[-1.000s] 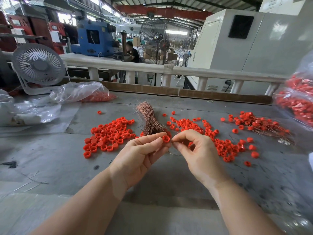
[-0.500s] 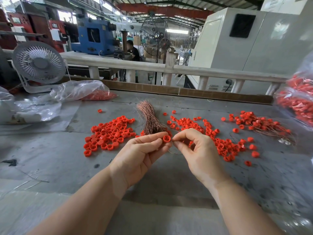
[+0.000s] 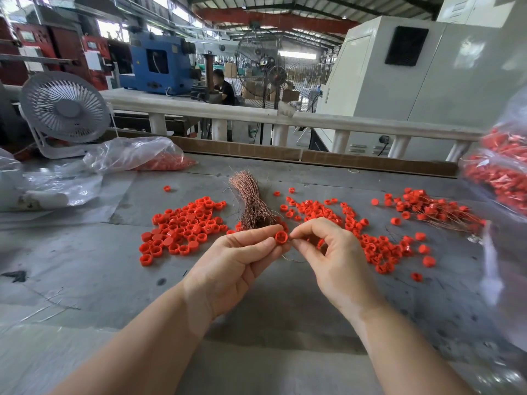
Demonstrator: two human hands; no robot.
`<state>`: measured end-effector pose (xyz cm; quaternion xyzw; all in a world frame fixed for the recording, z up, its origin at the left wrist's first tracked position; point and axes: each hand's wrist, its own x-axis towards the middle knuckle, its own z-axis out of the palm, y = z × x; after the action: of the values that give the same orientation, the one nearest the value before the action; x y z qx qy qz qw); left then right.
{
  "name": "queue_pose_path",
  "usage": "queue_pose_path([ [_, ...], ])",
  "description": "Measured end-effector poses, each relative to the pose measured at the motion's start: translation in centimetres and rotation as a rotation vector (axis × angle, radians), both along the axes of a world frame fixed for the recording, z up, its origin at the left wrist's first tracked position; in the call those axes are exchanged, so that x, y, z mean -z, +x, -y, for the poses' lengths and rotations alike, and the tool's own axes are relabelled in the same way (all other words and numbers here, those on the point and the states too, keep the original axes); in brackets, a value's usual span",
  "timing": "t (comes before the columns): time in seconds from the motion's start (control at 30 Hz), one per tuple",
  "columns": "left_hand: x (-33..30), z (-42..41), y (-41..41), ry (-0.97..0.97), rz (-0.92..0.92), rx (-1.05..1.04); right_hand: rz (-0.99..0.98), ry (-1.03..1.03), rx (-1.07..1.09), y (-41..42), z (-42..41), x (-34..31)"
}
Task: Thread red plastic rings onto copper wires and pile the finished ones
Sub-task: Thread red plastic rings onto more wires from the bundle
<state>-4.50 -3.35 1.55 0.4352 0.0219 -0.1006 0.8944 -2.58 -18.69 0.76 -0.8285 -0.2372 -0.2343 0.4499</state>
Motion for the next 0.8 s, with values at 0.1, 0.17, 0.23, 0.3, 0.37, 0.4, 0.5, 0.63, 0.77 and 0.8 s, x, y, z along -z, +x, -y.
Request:
queue_pose_path([
  [0.1,0.06,0.01,-0.05,0.001,0.008,0.005,-0.007,0.009,-0.001,0.01,0.04,0.01],
  [0.17,0.1,0.0,-0.06,0.005,0.014,0.004,-0.025,0.028,-0.015,-0.03,0.01,-0.01],
  [0.23,0.14,-0.01,-0.03,0.01,0.017,0.005,-0.048,0.057,-0.03,-0.07,-0.02,-0.06],
  [0.3,0.12,-0.02,-0.07,0.013,0.02,0.007,-0.068,0.079,-0.037,-0.1,-0.06,-0.13],
  [0.37,0.09,-0.08,-0.06,0.011,0.026,0.008,-0.081,0.088,-0.04,-0.09,-0.16,-0.24],
  [0.4,0.09,-0.11,-0.06,0.008,0.027,0.008,-0.089,0.091,-0.045,-0.07,-0.2,-0.26],
  [0.5,0.05,-0.14,-0.01,-0.005,0.034,0.015,-0.105,0.102,-0.06,-0.05,-0.3,-0.28],
  [0.63,-0.03,-0.19,0.01,-0.014,0.033,0.032,-0.115,0.116,-0.07,-0.03,-0.38,-0.27],
  [0.77,-0.08,-0.21,-0.02,-0.023,0.033,0.045,-0.132,0.129,-0.071,0.04,-0.41,-0.31],
  [0.8,-0.08,-0.21,-0.02,-0.029,0.036,0.047,-0.134,0.132,-0.068,0.07,-0.41,-0.32],
])
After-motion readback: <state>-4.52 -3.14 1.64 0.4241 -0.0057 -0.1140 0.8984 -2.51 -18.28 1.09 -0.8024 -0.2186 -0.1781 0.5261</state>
